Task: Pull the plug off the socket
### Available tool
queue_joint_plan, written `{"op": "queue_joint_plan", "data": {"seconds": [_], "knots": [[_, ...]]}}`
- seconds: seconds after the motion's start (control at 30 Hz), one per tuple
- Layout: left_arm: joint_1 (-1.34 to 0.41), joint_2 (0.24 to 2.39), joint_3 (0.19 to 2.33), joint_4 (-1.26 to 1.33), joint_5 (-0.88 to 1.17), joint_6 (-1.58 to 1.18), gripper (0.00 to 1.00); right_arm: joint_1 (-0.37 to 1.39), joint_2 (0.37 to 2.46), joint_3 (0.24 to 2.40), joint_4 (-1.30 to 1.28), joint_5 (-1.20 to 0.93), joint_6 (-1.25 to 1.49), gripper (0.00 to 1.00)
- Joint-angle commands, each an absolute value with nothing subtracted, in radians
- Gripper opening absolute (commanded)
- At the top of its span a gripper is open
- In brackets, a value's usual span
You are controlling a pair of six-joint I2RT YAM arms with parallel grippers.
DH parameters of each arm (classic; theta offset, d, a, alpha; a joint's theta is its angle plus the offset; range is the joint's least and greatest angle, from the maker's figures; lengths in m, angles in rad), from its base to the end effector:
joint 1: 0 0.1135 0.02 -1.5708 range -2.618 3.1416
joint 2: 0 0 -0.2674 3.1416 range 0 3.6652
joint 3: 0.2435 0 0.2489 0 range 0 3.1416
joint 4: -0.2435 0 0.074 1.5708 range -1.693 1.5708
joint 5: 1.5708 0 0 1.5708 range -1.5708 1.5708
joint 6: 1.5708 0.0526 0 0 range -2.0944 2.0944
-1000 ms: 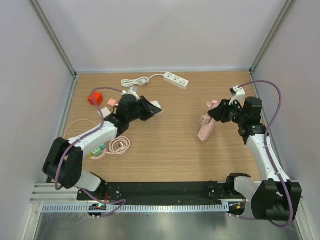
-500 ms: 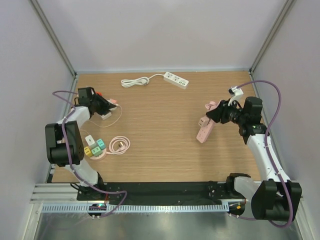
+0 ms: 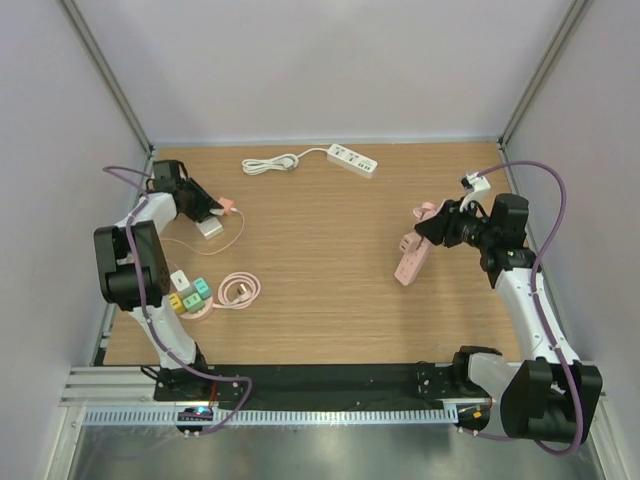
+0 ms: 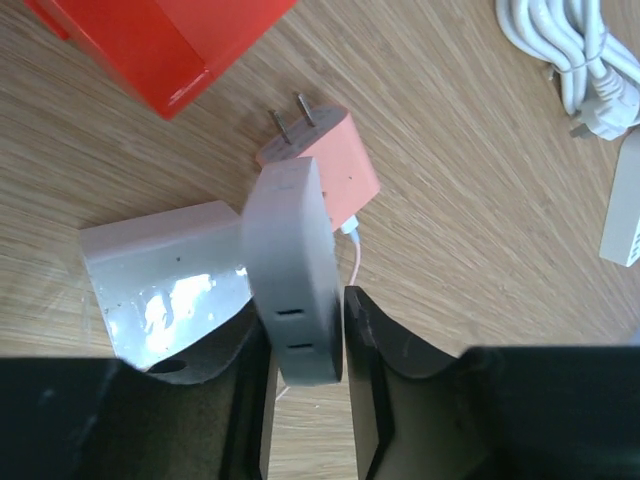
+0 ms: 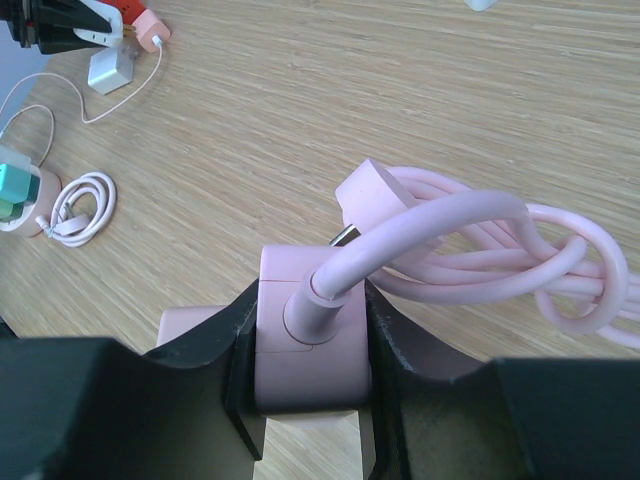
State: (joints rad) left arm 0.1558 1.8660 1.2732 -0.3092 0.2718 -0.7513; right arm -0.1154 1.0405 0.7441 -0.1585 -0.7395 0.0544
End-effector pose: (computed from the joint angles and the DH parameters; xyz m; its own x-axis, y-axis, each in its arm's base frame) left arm 0.4062 0.0495 0.1863 -0.5766 -0.7562 -0.3094 -0.5181 0.6312 -0.5772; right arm 0.2372 0.0082 0.2814 -0.4639 0.0942 -0.8809 -0.4918 0.7997 0.3445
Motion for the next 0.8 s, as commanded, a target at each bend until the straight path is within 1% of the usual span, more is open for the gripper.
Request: {"op": "queue_joint_plan", "data": {"seconds": [0.0, 0.03, 0.1, 0.13, 0.23, 0.27, 0.33, 0.37, 0.5, 0.57, 0.7, 0.77], "knots": [[0.170, 1.885, 1.330, -0.359, 0.244, -0.713, 0.35, -0.127, 1.029, 0.808, -0.063, -0.785, 0.044, 0.01], [0.172, 1.893, 1.338, -0.364, 0.241, -0.710, 0.37, -0.132, 1.029, 0.808, -0.061, -0.787, 0.043, 0.01], [0.173, 1.894, 1.348, -0.382, 0.232, -0.703, 0.43, -0.135, 1.029, 0.807, -0.060, -0.792, 0.046, 0.01], [0.175, 1.891, 1.350, -0.385, 0.229, -0.700, 0.44, -0.138, 1.029, 0.807, -0.058, -0.792, 0.046, 0.01], [0.183, 1.856, 1.354, -0.397, 0.209, -0.686, 0.52, -0.144, 1.029, 0.805, -0.055, -0.798, 0.049, 0.01], [0.184, 1.823, 1.355, -0.406, 0.200, -0.680, 0.58, -0.146, 1.029, 0.805, -0.057, -0.801, 0.049, 0.01], [0.183, 1.783, 1.350, -0.411, 0.169, -0.657, 0.64, -0.147, 1.029, 0.804, -0.055, -0.804, 0.051, 0.01], [0.184, 1.763, 1.347, -0.420, 0.157, -0.649, 0.69, -0.147, 1.031, 0.804, -0.052, -0.807, 0.052, 0.01], [0.184, 1.639, 1.307, -0.428, 0.129, -0.618, 0.79, -0.147, 1.035, 0.804, -0.048, -0.819, 0.055, 0.01], [0.184, 1.600, 1.269, -0.411, 0.179, -0.607, 0.80, -0.146, 1.037, 0.802, -0.043, -0.830, 0.058, 0.01], [0.161, 1.523, 1.209, -0.370, 0.337, -0.603, 0.87, -0.147, 1.043, 0.795, -0.025, -0.860, 0.077, 0.01], [0.108, 1.474, 1.177, -0.332, 0.405, -0.588, 0.88, -0.147, 1.052, 0.793, -0.017, -0.890, 0.084, 0.01]]}}
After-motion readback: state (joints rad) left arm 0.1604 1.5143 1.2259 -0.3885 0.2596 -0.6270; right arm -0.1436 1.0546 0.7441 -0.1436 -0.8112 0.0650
